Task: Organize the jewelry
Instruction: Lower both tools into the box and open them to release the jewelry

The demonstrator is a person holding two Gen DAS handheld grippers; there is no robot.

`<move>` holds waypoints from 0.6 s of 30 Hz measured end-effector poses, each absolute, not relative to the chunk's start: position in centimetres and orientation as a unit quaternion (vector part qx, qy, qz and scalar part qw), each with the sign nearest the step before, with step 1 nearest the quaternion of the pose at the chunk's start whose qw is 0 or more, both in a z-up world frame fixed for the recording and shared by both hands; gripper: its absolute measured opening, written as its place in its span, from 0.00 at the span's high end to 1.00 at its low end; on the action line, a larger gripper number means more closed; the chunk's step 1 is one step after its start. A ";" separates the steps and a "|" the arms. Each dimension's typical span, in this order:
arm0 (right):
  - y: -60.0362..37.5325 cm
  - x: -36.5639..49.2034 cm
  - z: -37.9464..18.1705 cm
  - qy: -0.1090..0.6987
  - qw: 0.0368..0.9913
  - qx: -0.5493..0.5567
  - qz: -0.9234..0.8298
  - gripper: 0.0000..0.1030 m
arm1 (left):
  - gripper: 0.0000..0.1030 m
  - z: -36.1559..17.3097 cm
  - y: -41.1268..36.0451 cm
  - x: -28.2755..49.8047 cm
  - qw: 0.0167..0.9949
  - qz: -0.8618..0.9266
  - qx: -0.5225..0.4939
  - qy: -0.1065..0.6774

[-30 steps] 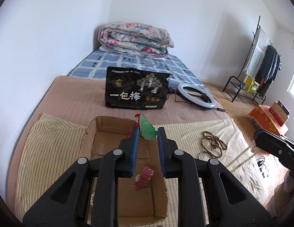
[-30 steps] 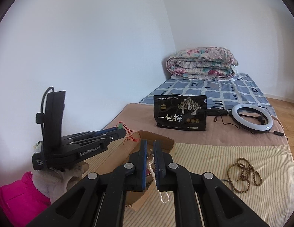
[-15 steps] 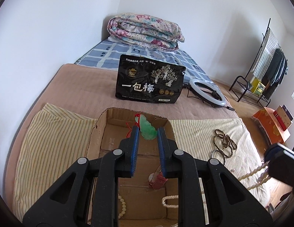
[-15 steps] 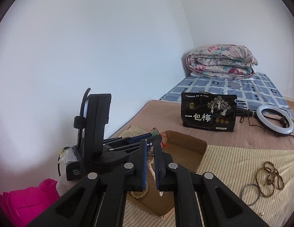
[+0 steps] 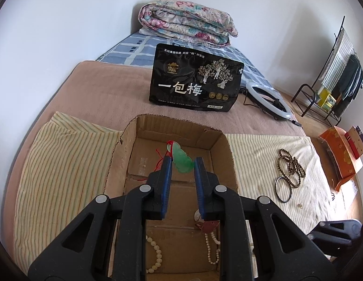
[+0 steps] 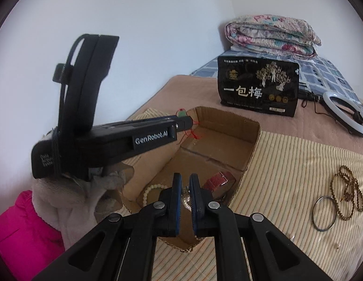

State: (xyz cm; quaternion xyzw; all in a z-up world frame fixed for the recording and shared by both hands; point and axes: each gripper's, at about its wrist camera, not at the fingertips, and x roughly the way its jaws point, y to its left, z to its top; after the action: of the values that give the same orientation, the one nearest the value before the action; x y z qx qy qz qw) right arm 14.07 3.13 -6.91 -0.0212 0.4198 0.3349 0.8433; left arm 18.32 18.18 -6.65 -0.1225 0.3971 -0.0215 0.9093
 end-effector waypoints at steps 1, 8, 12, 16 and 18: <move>3.1 14.1 -7.2 0.426 0.841 -0.020 0.334 0.93 | 0.82 -6.7 18.2 18.4 0.909 -0.022 -0.122 0.398; 3.6 13.8 -7.6 0.434 0.841 -0.035 0.322 0.53 | 0.62 -6.8 18.3 18.5 0.909 -0.015 -0.122 0.399; 3.1 13.5 -7.1 0.421 0.851 -0.033 0.312 0.30 | 0.62 -6.7 18.5 18.5 0.909 -0.009 -0.127 0.397; 2.3 13.5 -6.6 0.416 0.859 -0.031 0.298 0.18 | 0.62 -6.6 18.5 18.5 0.909 -0.010 -0.129 0.395; 1.9 13.5 -6.3 0.412 0.864 -0.029 0.288 0.12 | 0.62 -6.5 18.4 18.5 0.909 -0.012 -0.130 0.395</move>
State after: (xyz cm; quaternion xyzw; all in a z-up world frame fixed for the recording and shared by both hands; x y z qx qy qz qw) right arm 13.54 1.93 -6.35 -0.0290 0.4125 0.2884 0.8636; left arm 18.47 18.40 -6.51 -0.1303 0.3952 -0.0122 0.9092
